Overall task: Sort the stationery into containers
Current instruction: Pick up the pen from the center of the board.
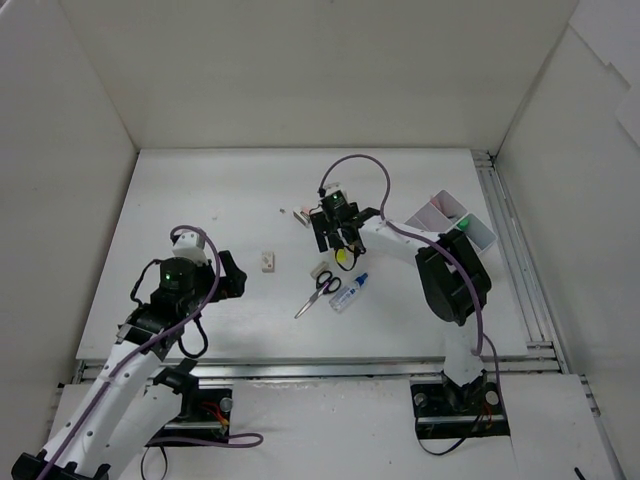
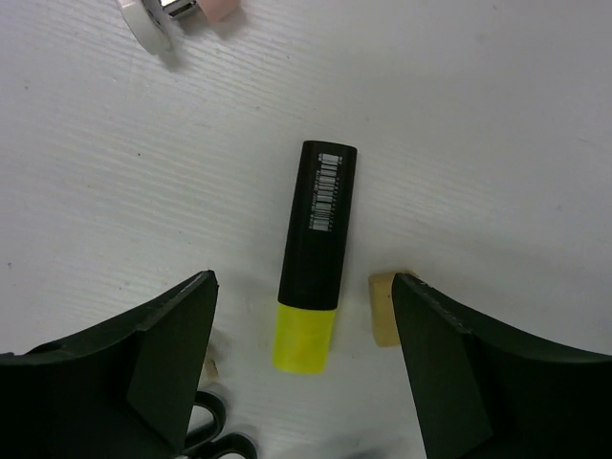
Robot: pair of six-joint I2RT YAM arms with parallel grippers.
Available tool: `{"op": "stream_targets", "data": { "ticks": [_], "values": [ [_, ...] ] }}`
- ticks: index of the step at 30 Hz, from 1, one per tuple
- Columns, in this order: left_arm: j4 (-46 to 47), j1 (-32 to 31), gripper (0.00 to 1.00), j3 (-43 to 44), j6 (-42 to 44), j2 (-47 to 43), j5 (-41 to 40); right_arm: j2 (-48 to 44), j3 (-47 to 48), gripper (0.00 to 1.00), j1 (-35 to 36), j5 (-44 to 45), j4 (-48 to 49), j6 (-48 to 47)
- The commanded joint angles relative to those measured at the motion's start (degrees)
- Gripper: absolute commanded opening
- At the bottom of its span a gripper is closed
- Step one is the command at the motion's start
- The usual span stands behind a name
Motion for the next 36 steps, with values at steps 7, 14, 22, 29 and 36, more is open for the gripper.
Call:
{"op": "stream_targets", "data": {
  "ticks": [7,14,22,29,36],
  "values": [
    [0.3,0.3,0.99,0.7,-0.6,-0.4,-0.7,5.2,5.4,0.5,0.4,-1.4,0.7,-0.6],
    [-0.3,0.3,0.99,0.8,-0.4,-1.0,-1.6,4.2,2.4,0.47,0.4,-0.6,-1.0,0.7],
    [0.2,0.3,0.99,1.6,0.5,-0.8,-1.7,-0.7,0.6,0.05,0.5,-0.3,-1.0,-5.6],
    [0.3,0.3,0.99,2.3,1.2,-0.5,-1.6,-9.2,7.9,0.0,0.4,2.2,-1.0,-25.1],
    [0.0,0.3,0.99,2.0,0.4,-1.1,-1.7,-19.3,7.0,0.0,-4.0,-3.9,-3.4,-72.6]
  ]
}}
